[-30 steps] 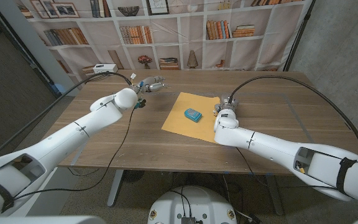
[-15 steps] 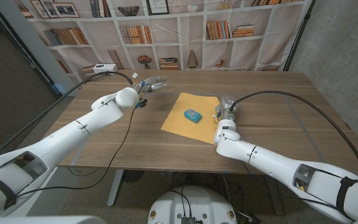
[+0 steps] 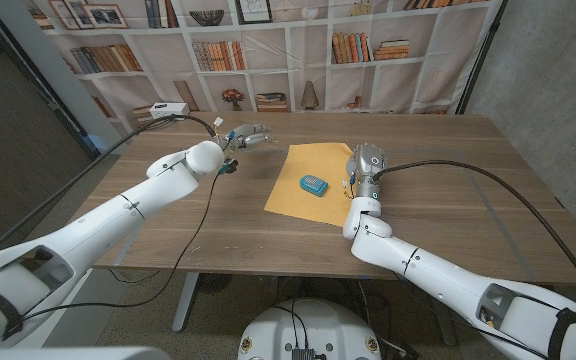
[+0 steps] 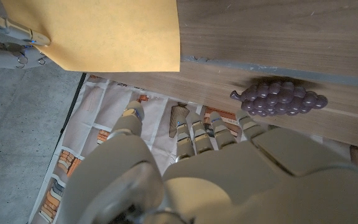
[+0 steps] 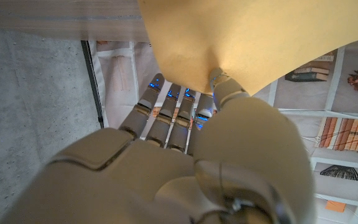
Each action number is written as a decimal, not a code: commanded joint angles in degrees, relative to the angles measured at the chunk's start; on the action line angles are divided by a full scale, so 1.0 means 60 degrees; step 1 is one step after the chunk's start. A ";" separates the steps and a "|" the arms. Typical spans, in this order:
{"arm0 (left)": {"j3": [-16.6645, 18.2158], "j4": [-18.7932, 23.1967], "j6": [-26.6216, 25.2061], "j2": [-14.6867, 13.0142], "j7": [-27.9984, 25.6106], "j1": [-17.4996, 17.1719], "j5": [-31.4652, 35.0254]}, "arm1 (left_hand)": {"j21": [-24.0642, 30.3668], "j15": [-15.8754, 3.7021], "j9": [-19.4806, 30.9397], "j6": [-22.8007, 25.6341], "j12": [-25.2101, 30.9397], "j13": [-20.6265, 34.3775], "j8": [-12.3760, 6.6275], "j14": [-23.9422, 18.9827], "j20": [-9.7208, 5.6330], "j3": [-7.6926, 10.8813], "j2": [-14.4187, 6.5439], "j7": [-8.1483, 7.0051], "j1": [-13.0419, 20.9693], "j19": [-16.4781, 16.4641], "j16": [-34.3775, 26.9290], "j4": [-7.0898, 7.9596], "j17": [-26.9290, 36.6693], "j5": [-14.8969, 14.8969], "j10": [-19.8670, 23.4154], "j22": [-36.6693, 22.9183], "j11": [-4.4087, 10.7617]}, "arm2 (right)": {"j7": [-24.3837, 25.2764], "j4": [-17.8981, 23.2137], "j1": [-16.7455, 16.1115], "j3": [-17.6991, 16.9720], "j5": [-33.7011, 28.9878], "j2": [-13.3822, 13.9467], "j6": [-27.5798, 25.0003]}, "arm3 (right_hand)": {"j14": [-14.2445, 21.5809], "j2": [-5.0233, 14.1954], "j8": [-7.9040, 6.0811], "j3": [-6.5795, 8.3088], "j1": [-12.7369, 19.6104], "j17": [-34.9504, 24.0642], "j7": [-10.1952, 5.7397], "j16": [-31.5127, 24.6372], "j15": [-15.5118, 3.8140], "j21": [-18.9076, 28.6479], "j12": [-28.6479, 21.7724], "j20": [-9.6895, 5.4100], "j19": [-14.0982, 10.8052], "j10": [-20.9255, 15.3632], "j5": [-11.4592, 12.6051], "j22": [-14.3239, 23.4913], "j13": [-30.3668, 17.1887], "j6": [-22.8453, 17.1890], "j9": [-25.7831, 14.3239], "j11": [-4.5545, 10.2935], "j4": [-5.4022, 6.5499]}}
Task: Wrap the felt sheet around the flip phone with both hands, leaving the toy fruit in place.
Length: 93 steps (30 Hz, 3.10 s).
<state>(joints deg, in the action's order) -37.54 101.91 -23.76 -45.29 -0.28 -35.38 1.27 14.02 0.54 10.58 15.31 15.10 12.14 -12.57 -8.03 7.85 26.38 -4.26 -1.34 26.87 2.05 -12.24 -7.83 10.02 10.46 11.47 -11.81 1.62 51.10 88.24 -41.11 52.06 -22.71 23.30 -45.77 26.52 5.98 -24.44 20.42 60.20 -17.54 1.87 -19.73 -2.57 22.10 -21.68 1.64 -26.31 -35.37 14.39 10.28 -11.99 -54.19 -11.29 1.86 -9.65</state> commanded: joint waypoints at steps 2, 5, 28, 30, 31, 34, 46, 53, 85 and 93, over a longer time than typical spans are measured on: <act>0.0371 0.2779 -0.2470 -0.0913 -0.0649 -0.1110 0.0242 | 0.0372 -0.0190 0.0076 0.1162 0.0375 0.0077 -0.0263 -0.1343 -0.0125 -0.0003 0.0034 0.0131 -0.0062 -0.0781 -0.0279 -0.0123 0.0078 0.0048 0.1138 -0.0093 -0.0052 | 0.0402 0.0601 -0.0598 -0.0267 -0.0610 0.0089 0.0568 | 0.0149 -0.0008 -0.0077 0.0096 0.0068 -0.0006 -0.0395 0.0007 -0.0752 -0.0004 -0.0095 0.0017 -0.0016 -0.0212 -0.0033 0.0021 0.0006 -0.0951 -0.0024 0.0021 0.0007; 0.0497 0.3299 -0.3025 -0.1087 -0.0814 -0.1380 0.0179 | 0.0410 -0.0100 0.0081 0.1073 0.0385 0.0107 -0.0185 -0.1408 -0.0058 0.0010 0.0008 0.0153 -0.0067 -0.0833 -0.0257 -0.0120 0.0089 0.0052 0.1199 -0.0113 -0.0116 | 0.0341 0.0730 -0.0673 -0.0279 -0.0698 0.0153 0.0753 | 0.0171 -0.0026 -0.0076 0.0116 0.0072 0.0005 -0.0368 0.0022 -0.0761 -0.0013 -0.0094 0.0008 -0.0012 -0.0267 -0.0051 0.0020 0.0007 -0.0976 -0.0016 0.0081 0.0014; -0.1158 0.5097 -0.5097 -0.2585 0.0556 -0.0726 0.1918 | 0.0622 -0.0655 0.0128 0.0737 0.0067 0.0266 -0.0014 -0.1432 -0.0287 0.0565 -0.0071 -0.0624 0.1938 -0.0988 -0.0135 -0.0448 0.0158 0.0035 0.0726 -0.0237 0.0455 | 0.0152 0.1330 -0.1462 0.0023 -0.1609 0.0225 0.1455 | 0.0279 -0.0197 -0.0102 0.0278 0.0180 0.0105 -0.0183 0.0152 -0.0802 -0.0111 -0.0108 0.0000 0.0100 -0.0673 -0.0130 0.0018 0.0019 -0.1278 0.0033 0.0097 -0.0013; -0.1196 0.5129 -0.5049 -0.2643 0.0726 -0.0682 0.1938 | 0.0649 -0.0678 0.0129 0.0738 0.0081 0.0271 -0.0009 -0.1468 -0.0348 0.0531 -0.0044 -0.0613 0.1957 -0.1006 -0.0152 -0.0422 0.0171 0.0021 0.0770 -0.0258 0.0459 | 0.0132 0.1354 -0.1499 0.0087 -0.1730 0.0235 0.1477 | 0.0284 -0.0215 -0.0097 0.0295 0.0189 0.0116 -0.0169 0.0168 -0.0802 -0.0121 -0.0103 0.0005 0.0111 -0.0699 -0.0137 0.0018 0.0020 -0.1296 0.0038 0.0146 -0.0014; -0.1176 0.5139 -0.5000 -0.2662 0.0787 -0.0686 0.1910 | 0.0656 -0.0671 0.0130 0.0719 0.0079 0.0274 0.0001 -0.1462 -0.0329 0.0511 -0.0033 -0.0598 0.1960 -0.0999 -0.0152 -0.0406 0.0179 0.0013 0.0768 -0.0269 0.0433 | 0.0056 0.1422 -0.1533 0.0090 -0.1723 0.0268 0.1527 | 0.0287 -0.0217 -0.0095 0.0300 0.0192 0.0118 -0.0166 0.0171 -0.0804 -0.0123 -0.0103 0.0002 0.0110 -0.0706 -0.0138 0.0018 0.0020 -0.1300 0.0039 0.0143 -0.0014; -0.1219 0.5197 -0.4989 -0.2710 0.0904 -0.0672 0.2014 | 0.0668 -0.0706 0.0131 0.0710 0.0083 0.0279 0.0008 -0.1499 -0.0351 0.0475 -0.0002 -0.0609 0.1969 -0.0984 -0.0169 -0.0387 0.0191 -0.0001 0.0788 -0.0289 0.0459 | -0.0005 0.1485 -0.1611 0.0117 -0.1817 0.0241 0.1501 | 0.0316 -0.0236 -0.0079 0.0325 0.0206 0.0130 -0.0159 0.0181 -0.0812 -0.0134 -0.0106 0.0001 0.0119 -0.0763 -0.0147 0.0018 0.0021 -0.1301 0.0045 0.0176 -0.0014; -0.2614 0.5751 -0.5749 -0.2936 0.2354 0.0136 0.4173 | 0.0763 -0.0631 0.0142 0.0576 0.0099 0.0351 0.0074 -0.1586 -0.0084 0.0203 0.0152 -0.0765 0.2065 -0.0783 -0.0269 -0.0294 0.0324 -0.0090 0.0851 -0.0477 0.0374 | -0.0618 0.1777 -0.1846 0.0304 -0.2107 0.0438 0.1535 | 0.0341 -0.0309 -0.0064 0.0399 0.0239 0.0166 -0.0150 0.0242 -0.0849 -0.0180 -0.0084 0.0010 0.0173 -0.0867 -0.0169 0.0019 0.0025 -0.1399 0.0063 0.0223 -0.0012; -0.3726 0.5921 -0.6050 -0.2900 0.4181 0.0806 0.6447 | 0.0792 -0.0695 0.0161 0.0628 0.0081 0.0467 0.0008 -0.1273 -0.0036 -0.0181 0.0735 -0.1119 0.2162 -0.0392 -0.0189 -0.0334 0.0392 -0.0035 0.0733 -0.0675 0.0508 | -0.0857 0.1849 -0.1976 0.0324 -0.2169 0.0558 0.1664 | 0.0333 -0.0347 -0.0047 0.0442 0.0247 0.0182 -0.0142 0.0283 -0.0851 -0.0202 -0.0058 0.0007 0.0190 -0.0893 -0.0181 0.0020 0.0027 -0.1437 0.0072 0.0209 -0.0004; -0.1934 0.4056 -0.2039 -0.0378 0.7349 -0.1663 1.2576 | 0.1400 -0.0750 0.0176 0.0538 0.0514 0.1022 0.0011 -0.0778 0.0019 -0.1034 0.1578 -0.1862 0.2700 -0.0435 -0.0109 -0.0149 0.0754 0.0540 0.0449 -0.1300 0.0714 | -0.0864 0.1884 -0.2510 -0.0200 -0.1866 0.0787 0.2354 | 0.0383 -0.0463 0.0026 0.0642 0.0272 0.0230 -0.0065 0.0403 -0.0841 -0.0269 0.0042 0.0019 0.0190 -0.1010 -0.0218 0.0021 0.0031 -0.1627 0.0099 0.0214 0.0020; -0.1527 0.3701 -0.1384 0.0060 0.6993 -0.1919 1.2042 | 0.1496 -0.0676 0.0172 0.0729 0.0594 0.1125 -0.0026 -0.0699 0.0091 -0.1253 0.1738 -0.1870 0.2636 -0.0374 -0.0086 -0.0057 0.0813 0.0636 0.0361 -0.1416 0.0619 | -0.0830 0.1890 -0.2586 -0.0275 -0.1836 0.0799 0.2412 | 0.0387 -0.0485 0.0056 0.0698 0.0260 0.0235 -0.0050 0.0437 -0.0860 -0.0290 0.0076 0.0026 0.0192 -0.1031 -0.0230 0.0021 0.0031 -0.1663 0.0103 0.0247 0.0037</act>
<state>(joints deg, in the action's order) -50.07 127.42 -38.77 -49.02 42.40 -44.29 73.56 22.68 -2.03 11.34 19.15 18.32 18.58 -12.32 -12.39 7.87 19.28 5.39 -12.59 42.86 -0.41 -13.09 -8.36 14.62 13.76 13.76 -20.07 5.63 45.89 99.39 -55.83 51.16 -34.18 27.80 -32.10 28.24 3.16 -24.13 24.05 61.44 -15.95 2.56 -17.29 -2.67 20.54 -21.39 1.78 -25.14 -41.18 13.08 10.27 -11.73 -56.33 -10.53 3.38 -9.50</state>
